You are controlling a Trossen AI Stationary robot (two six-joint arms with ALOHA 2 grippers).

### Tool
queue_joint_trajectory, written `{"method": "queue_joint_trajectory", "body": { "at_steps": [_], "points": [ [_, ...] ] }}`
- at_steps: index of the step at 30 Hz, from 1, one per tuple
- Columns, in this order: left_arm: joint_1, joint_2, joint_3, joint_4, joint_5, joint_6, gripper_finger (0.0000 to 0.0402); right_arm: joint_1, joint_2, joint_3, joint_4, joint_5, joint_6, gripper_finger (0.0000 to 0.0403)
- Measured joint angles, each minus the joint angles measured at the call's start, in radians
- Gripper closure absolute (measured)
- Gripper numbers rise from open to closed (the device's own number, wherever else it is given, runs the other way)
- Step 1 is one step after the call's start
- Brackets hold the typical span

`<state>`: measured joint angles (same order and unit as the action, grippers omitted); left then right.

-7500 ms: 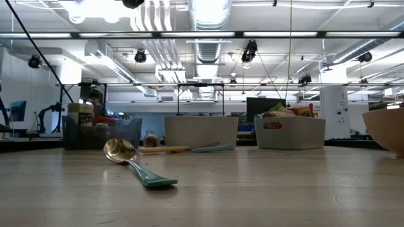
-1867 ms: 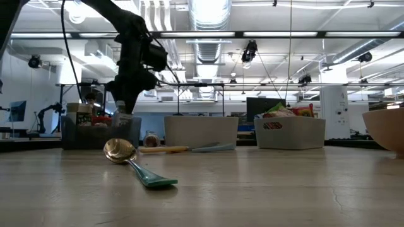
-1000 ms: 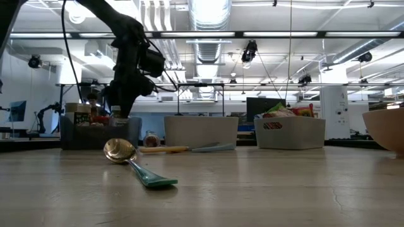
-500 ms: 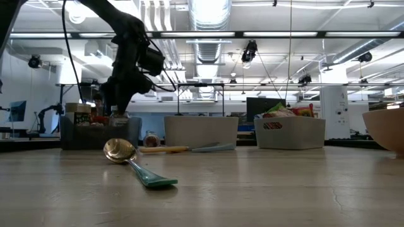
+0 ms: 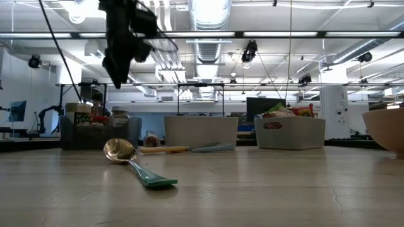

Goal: Pick & Place Food Item
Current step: Put the green spoon into the right gray bin

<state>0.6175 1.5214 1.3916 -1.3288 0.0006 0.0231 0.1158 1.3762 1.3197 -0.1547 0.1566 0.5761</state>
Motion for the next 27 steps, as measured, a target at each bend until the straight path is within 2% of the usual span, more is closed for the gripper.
{"method": "queue_joint_trajectory", "body": {
  "at_steps": [5, 10, 15, 22, 27],
  "points": [
    [-0.126, -0.113, -0.006, -0.001, 0.012, -0.022, 0.0051, 0.0, 0.0, 0.0, -0.036, 0.0, 0.004, 0.0025],
    [-0.28, -0.177, -0.009, 0.013, 0.015, -0.162, 0.0051, 0.0, 0.0, 0.0, -0.104, 0.001, 0.055, 0.0025],
    [-0.439, -0.181, -0.038, 0.065, 0.023, -0.326, 0.0051, 0.011, 0.0, 0.0, -0.164, 0.001, 0.099, 0.0025],
    [-0.648, -0.181, -0.147, 0.284, 0.095, -0.491, 0.0051, 0.033, 0.0, 0.0, -0.186, 0.002, 0.117, 0.0025],
    [-0.772, -0.181, -0.253, 0.582, 0.142, -0.464, 0.0051, 0.05, 0.001, 0.0, -0.186, 0.002, 0.117, 0.0025]
  ]
}}
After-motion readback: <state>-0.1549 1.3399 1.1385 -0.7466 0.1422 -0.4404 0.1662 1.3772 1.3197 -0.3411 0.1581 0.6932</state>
